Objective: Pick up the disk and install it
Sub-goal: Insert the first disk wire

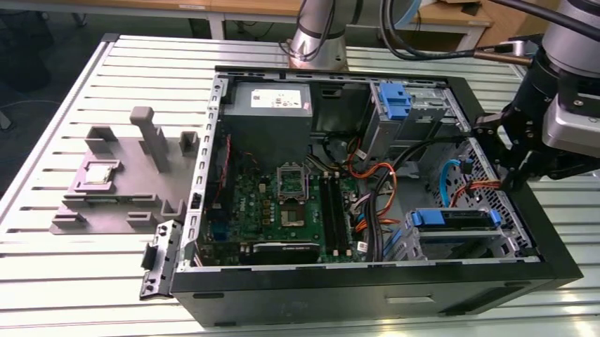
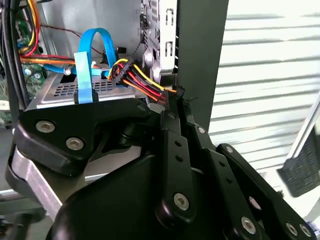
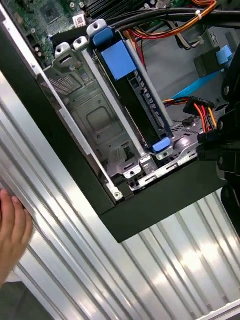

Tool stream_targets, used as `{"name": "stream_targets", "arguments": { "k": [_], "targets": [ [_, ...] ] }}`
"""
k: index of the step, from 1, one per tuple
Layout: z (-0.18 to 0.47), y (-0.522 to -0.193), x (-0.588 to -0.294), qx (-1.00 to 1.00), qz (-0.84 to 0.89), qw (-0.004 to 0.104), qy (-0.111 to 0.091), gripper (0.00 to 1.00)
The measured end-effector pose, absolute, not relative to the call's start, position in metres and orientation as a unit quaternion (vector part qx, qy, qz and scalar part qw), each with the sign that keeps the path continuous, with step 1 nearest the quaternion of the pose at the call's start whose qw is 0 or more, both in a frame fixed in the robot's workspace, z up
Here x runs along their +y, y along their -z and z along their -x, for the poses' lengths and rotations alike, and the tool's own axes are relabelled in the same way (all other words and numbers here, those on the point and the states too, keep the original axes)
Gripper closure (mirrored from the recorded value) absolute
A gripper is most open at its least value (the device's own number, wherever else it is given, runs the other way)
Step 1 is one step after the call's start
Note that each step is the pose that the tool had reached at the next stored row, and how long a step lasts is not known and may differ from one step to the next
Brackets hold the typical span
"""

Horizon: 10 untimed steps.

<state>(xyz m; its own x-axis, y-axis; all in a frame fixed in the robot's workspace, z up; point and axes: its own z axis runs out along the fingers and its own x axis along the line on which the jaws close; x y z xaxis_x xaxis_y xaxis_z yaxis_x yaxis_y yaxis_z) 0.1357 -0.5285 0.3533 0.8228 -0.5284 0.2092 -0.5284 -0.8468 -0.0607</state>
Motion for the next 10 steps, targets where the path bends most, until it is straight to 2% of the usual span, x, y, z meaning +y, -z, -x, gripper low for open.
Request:
{"name": "stream_targets", "arguments": {
  "k": [10],
  "targets": [
    [-0.1293, -0.3532, -0.5284, 0.304, 0.946, -0.003, 0.110, 0.83]
  ]
}}
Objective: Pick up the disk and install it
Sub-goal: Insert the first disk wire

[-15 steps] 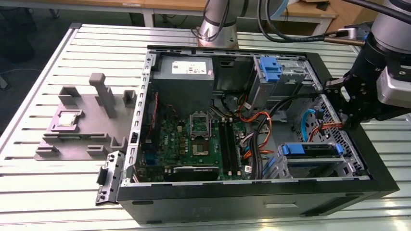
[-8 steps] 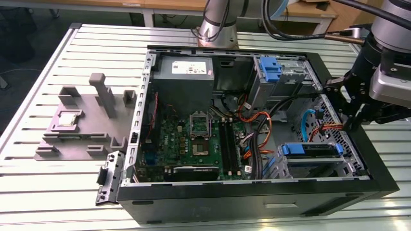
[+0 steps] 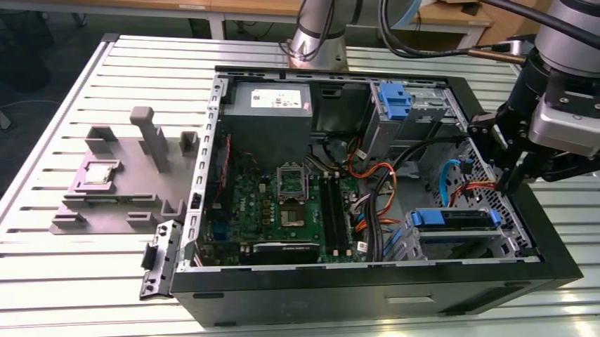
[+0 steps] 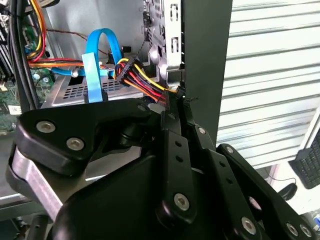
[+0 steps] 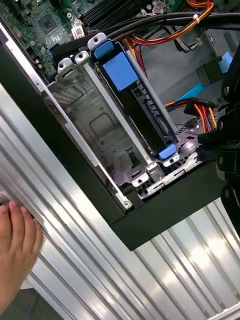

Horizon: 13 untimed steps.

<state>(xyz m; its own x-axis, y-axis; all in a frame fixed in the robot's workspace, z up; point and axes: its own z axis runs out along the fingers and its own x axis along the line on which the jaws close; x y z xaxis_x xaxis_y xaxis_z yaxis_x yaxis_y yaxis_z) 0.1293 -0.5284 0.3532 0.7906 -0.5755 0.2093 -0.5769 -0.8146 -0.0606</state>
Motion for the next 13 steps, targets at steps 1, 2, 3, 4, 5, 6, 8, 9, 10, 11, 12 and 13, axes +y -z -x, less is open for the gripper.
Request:
{"name": "stream_targets", "arguments": {
  "k": [1, 2, 3, 4, 5, 6, 8, 9, 10, 11, 12, 13],
  "targets": [
    [-0.1293, -0.3531, -0.5285, -0.313, -0.943, 0.004, -0.110, 0.83],
    [-0.1293, -0.3531, -0.5285, -0.321, -0.941, 0.005, -0.110, 0.83],
    [-0.1293, -0.3530, -0.5285, -0.330, -0.937, 0.006, -0.109, 0.83],
    [-0.1293, -0.3530, -0.5285, -0.339, -0.934, 0.007, -0.109, 0.83],
    [-0.1293, -0.3529, -0.5285, -0.347, -0.931, 0.008, -0.109, 0.83],
    [-0.1293, -0.3528, -0.5285, -0.356, -0.928, 0.009, -0.109, 0.83],
    [-0.1293, -0.3527, -0.5285, -0.372, -0.922, 0.011, -0.109, 0.83],
    [-0.1293, -0.3527, -0.5285, -0.381, -0.918, 0.012, -0.109, 0.83],
    [-0.1292, -0.3527, -0.5284, -0.387, -0.916, 0.013, -0.109, 0.83],
    [-0.1292, -0.3527, -0.5283, -0.391, -0.914, 0.013, -0.109, 0.83],
    [-0.1293, -0.3527, -0.5284, -0.393, -0.913, 0.014, -0.109, 0.83],
    [-0.1293, -0.3531, -0.5284, -0.394, -0.913, 0.014, -0.109, 0.83]
  ]
}}
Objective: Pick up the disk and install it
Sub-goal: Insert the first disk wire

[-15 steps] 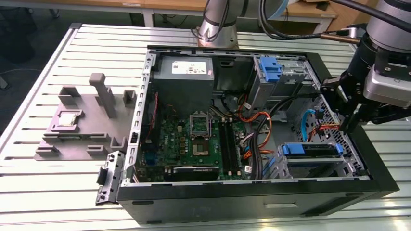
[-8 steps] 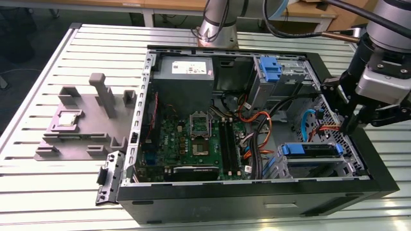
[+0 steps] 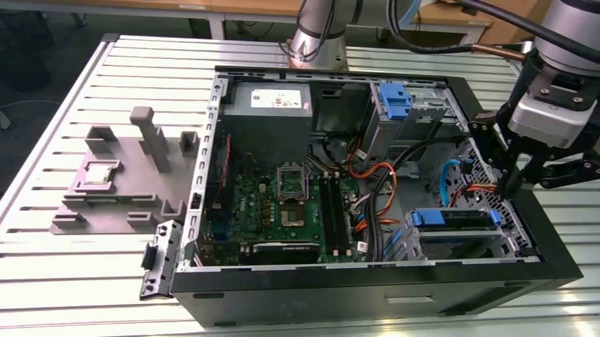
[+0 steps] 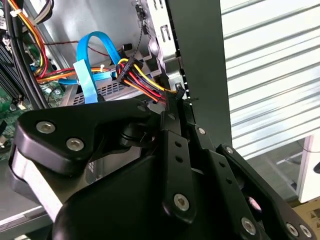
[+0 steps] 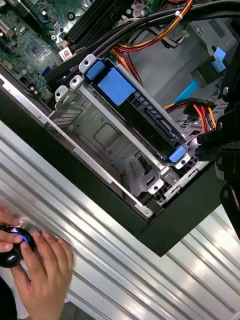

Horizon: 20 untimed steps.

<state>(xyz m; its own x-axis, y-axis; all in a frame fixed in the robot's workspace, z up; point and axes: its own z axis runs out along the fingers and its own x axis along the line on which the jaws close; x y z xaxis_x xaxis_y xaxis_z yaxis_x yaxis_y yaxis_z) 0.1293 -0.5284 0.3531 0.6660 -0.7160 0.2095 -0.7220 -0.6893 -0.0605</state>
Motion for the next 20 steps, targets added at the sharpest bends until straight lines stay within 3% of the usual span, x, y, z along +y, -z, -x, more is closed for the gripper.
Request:
{"name": "stream_targets", "arguments": {
  "k": [20],
  "targets": [
    [-0.1293, -0.3537, -0.5282, -0.519, -0.848, 0.029, -0.105, 0.83]
  ]
}}
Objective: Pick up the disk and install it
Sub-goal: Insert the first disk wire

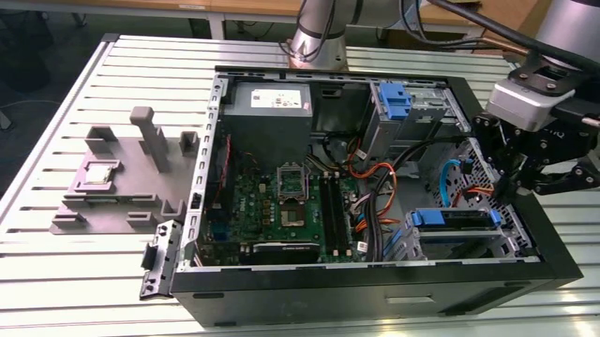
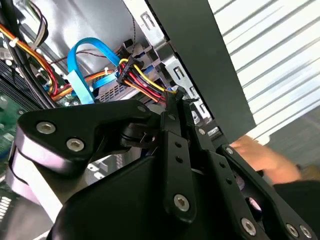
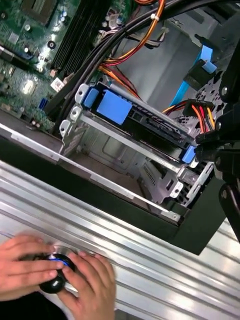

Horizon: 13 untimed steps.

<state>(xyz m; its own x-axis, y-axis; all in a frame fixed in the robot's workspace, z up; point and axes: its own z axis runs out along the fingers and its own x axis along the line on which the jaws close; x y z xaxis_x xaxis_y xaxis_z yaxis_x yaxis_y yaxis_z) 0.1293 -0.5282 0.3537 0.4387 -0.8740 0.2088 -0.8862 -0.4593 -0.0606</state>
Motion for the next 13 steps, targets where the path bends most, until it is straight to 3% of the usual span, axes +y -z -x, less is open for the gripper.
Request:
{"name": "stream_targets", "arguments": {
  "k": [13],
  "targets": [
    [-0.1293, -0.3525, -0.5282, -0.616, -0.781, 0.041, -0.101, 0.83]
  ]
}}
